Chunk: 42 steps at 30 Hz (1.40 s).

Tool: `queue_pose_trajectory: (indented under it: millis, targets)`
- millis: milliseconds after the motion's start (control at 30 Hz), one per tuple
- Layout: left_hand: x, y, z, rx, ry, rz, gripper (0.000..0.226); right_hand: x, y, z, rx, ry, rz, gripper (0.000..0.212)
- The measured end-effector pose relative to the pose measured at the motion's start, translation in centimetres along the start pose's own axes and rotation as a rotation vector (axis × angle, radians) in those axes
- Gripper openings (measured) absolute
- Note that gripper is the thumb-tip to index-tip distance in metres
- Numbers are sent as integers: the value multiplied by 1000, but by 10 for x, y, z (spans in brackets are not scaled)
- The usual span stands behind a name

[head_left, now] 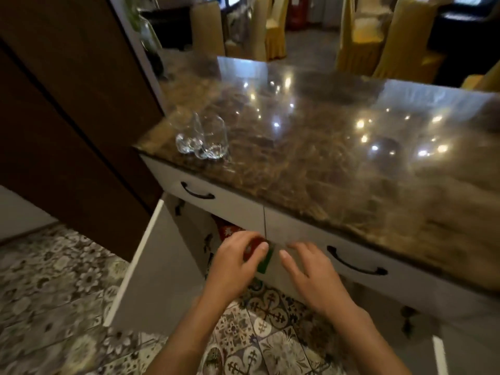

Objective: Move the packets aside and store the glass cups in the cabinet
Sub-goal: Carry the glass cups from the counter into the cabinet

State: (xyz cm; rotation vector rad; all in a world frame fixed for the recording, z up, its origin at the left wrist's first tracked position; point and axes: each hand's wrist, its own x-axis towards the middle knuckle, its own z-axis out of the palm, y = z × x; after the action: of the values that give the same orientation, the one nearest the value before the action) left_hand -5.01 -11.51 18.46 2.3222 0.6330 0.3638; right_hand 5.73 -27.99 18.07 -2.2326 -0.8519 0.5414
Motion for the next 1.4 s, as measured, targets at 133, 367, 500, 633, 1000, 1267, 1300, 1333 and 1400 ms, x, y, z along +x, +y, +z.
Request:
queue_pose_trajectory:
  millis: [133, 367, 500, 633, 1000, 1267, 1300, 1333, 1400]
  targets:
    - [-2, 29, -47, -52, 99, -24, 35, 0, -43, -35, -65, 9, -103, 54]
    - [21, 19, -111, -186, 210, -91, 38, 41, -119, -44, 69, 30, -212, 49]
    - [54, -13, -152, -262, 222, -162, 34, 80, -156, -16, 226, 92, -165, 43]
    - [104, -52, -180, -329, 217, -228, 30, 125, -189, 18, 315, 130, -68, 39]
    - [195, -120, -185, -616, 68, -315, 25, 214, -224, 87, 648, 418, 277, 21]
    - [212, -122, -170, -756, -54, -277, 15, 233, -235, 97, 801, 421, 309, 27]
    - [214, -123, -168, -754, -56, -269, 16, 235, -236, 97, 819, 434, 329, 28]
    - [216, -123, -167, -756, -58, -270, 17, 236, -236, 98, 834, 451, 346, 29]
    - [216, -122, -166, -759, -59, -285, 20, 237, -236, 101, 854, 480, 369, 30]
